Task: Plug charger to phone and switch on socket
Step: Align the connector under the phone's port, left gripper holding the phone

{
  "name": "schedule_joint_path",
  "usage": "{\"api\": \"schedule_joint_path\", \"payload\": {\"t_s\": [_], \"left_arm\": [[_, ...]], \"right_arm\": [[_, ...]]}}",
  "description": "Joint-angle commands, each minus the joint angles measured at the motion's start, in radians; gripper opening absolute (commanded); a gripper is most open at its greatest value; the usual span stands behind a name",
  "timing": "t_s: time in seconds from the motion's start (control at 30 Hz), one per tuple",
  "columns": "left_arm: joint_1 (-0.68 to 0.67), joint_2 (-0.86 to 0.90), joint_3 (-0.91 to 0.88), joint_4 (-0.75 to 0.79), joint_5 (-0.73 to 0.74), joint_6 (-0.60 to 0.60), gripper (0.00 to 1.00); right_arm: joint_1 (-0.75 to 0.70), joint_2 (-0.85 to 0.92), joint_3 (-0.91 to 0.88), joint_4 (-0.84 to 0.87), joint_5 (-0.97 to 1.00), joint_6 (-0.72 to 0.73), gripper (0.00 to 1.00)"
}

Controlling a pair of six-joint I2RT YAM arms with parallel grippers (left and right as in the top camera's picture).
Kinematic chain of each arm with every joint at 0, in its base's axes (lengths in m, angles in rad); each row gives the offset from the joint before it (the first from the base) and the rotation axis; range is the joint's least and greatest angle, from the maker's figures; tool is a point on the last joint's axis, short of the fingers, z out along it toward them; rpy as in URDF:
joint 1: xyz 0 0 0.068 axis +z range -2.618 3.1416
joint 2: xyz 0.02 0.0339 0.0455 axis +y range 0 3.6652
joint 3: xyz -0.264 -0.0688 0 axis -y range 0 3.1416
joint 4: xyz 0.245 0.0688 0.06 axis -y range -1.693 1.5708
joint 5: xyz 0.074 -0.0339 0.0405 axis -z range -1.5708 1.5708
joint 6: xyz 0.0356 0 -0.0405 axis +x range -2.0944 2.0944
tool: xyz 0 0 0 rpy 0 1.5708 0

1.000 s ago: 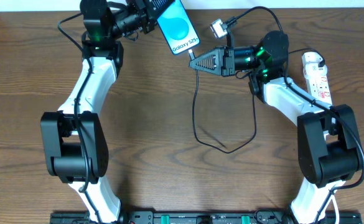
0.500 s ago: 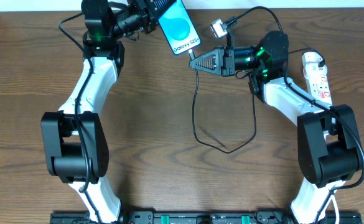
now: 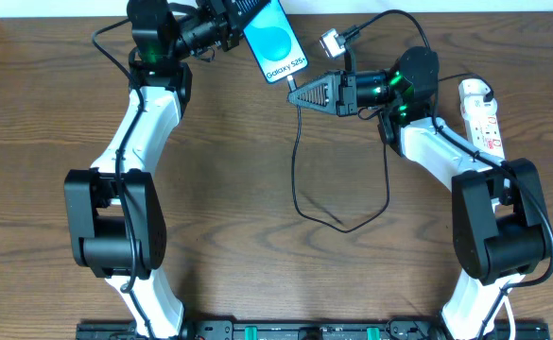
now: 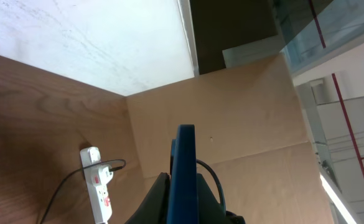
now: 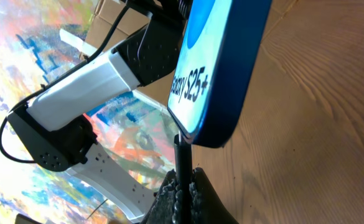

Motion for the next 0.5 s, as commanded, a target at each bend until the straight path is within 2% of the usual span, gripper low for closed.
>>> {"api": "schedule_joint_path", "payload": {"t_s": [0.0, 0.23, 0.47], "left_arm": [[-0.011, -0.027, 0.019, 0.013, 0.037, 0.014, 0.07], [-0.011, -0.027, 0.019, 0.012, 0.1, 0.11, 0.07], [-0.013, -0.027, 0.019, 0.012, 0.138, 0.116, 0.08]], "right_arm": [[0.0, 0.01, 0.006, 0.003, 0.026, 0.018, 0.01], [0.0, 0.01, 0.006, 0.003, 0.03, 0.021, 0.01], [0.001, 0.01, 0.006, 0.003, 0.039, 0.021, 0.01]]}}
